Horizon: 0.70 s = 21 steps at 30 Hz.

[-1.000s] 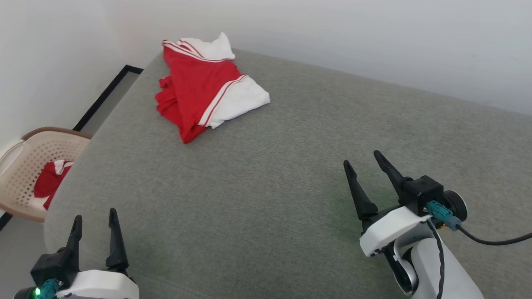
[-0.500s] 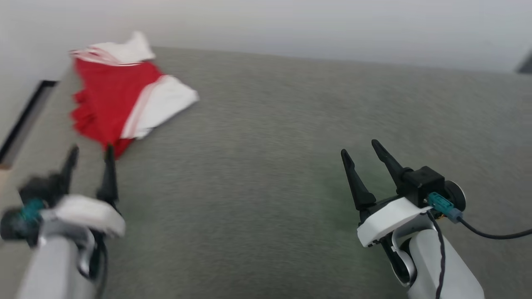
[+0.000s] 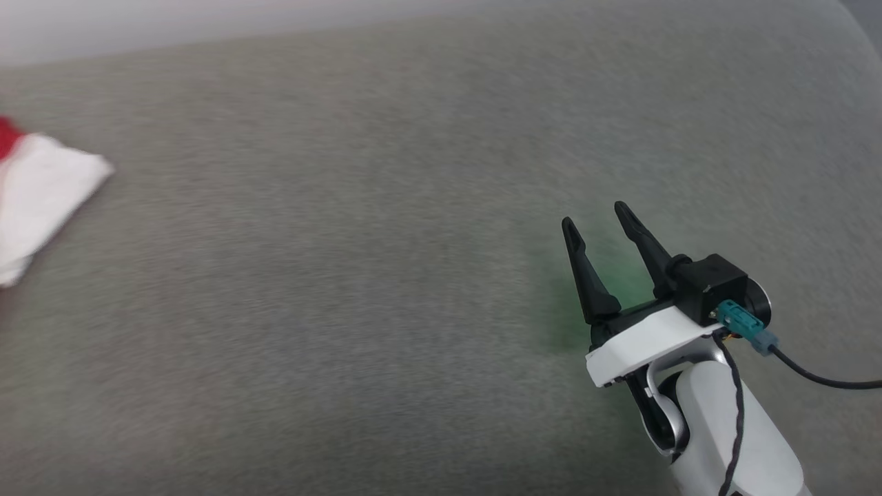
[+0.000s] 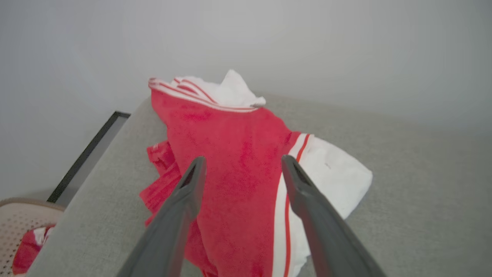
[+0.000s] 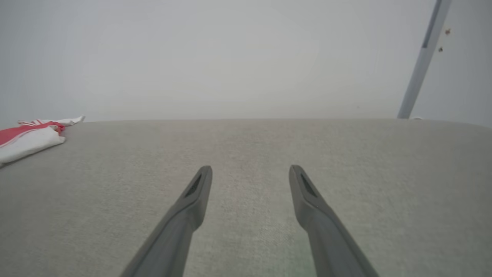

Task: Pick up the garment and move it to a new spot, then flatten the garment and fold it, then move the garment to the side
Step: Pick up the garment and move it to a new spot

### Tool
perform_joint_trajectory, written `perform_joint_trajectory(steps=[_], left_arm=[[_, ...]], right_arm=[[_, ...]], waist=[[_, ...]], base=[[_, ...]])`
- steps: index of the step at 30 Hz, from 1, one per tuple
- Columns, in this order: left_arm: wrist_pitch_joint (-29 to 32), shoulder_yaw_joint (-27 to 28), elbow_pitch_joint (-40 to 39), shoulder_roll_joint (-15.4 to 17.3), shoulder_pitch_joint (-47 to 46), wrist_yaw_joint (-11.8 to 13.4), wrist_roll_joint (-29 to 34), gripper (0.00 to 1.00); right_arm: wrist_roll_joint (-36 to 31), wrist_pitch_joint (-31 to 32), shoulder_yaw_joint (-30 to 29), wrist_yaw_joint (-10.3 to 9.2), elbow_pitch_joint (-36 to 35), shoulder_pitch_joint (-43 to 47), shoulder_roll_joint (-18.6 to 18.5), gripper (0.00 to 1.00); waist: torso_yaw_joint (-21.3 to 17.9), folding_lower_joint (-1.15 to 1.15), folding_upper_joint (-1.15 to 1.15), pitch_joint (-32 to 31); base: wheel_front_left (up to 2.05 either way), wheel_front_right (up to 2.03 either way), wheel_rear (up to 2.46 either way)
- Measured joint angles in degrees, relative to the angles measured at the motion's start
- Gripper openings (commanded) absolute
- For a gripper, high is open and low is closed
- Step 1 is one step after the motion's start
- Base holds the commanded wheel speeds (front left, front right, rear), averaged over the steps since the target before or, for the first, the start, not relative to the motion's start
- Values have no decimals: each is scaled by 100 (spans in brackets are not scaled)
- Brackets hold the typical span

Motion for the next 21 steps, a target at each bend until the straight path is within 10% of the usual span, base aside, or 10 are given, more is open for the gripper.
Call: perform_joint_trajectory(steps=[11,20,21], left_arm=[[2163,-116,944,899,-324,0,-845,100],[2435,-77,1066,1082,-452,29,-1010,100],[2452,-75,1070,1083,-443,37,-1023,86]], right_arm=[[245,0,172,0,-307,-20,9,100],[213,0,261,0,-498,-119,11,100],[208,0,269,0,-525,-119,12,100]], waist=[[-707,0,0,724],[-939,0,0,1010],[-954,0,0,1014]], base=[[0,0,0],[0,0,0],[0,0,0]])
